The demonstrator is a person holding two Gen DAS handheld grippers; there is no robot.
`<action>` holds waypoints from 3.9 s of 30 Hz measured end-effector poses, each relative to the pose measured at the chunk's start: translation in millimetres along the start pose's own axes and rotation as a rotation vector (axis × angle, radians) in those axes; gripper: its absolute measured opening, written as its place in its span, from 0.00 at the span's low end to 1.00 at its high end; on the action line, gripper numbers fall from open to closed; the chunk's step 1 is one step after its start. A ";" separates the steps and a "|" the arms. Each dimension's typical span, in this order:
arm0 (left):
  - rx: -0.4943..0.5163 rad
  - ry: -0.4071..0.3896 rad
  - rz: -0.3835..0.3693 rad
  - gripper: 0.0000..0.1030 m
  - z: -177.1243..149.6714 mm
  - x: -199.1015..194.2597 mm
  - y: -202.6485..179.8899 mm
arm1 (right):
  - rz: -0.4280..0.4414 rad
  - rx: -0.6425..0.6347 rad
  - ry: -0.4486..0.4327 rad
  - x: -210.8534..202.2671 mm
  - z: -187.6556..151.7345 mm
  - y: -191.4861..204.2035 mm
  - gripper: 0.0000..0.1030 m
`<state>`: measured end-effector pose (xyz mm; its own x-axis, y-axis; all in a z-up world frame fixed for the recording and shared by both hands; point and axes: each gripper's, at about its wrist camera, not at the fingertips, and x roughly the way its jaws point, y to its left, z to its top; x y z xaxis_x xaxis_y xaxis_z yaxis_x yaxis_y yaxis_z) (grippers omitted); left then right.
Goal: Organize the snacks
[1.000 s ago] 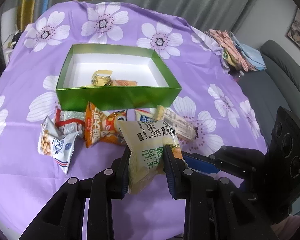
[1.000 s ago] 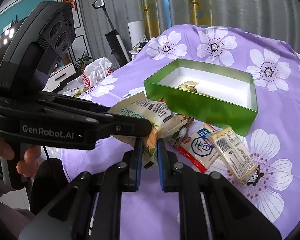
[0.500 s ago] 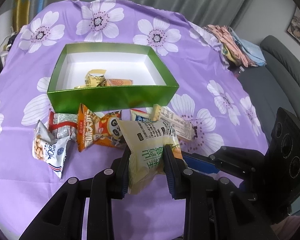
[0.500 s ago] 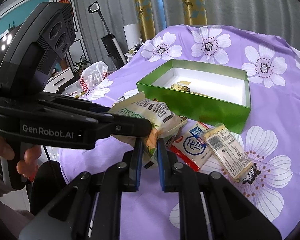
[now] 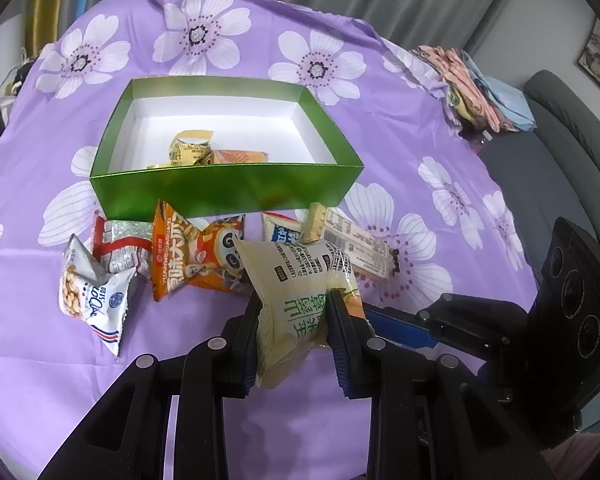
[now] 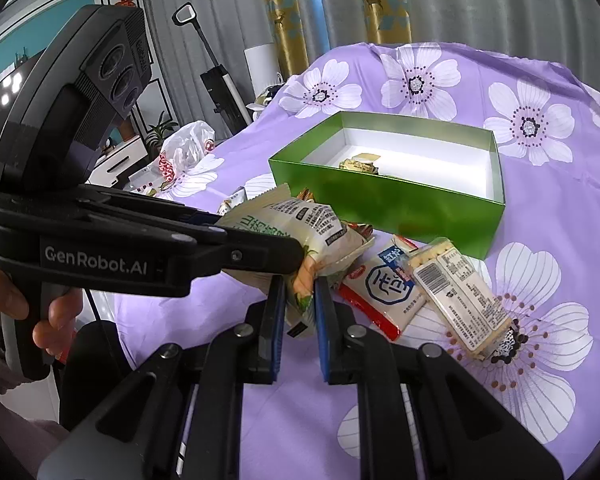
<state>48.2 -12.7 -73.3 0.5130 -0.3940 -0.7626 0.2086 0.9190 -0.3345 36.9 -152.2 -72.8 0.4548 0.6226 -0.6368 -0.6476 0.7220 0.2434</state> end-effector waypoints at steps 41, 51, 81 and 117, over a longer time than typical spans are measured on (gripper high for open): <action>0.044 -0.094 0.006 0.29 88.6 16.6 11.5 | -0.068 -0.013 -0.095 28.0 66.8 -47.8 0.15; 0.028 -0.079 0.011 0.29 121.5 39.0 30.7 | -0.083 -0.013 -0.079 57.2 90.9 -69.9 0.15; -0.142 -0.108 0.065 0.76 124.2 31.4 83.8 | -0.116 0.142 -0.061 59.6 90.2 -100.4 0.45; -0.164 -0.170 0.028 0.93 -6.4 -88.9 19.3 | -0.101 0.136 -0.142 -60.5 43.3 -3.9 0.87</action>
<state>1.3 40.0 -15.5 0.6521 -0.3483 -0.6734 0.0613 0.9095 -0.4111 38.4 -179.5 -3.6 0.6007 0.5743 -0.5561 -0.5101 0.8110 0.2865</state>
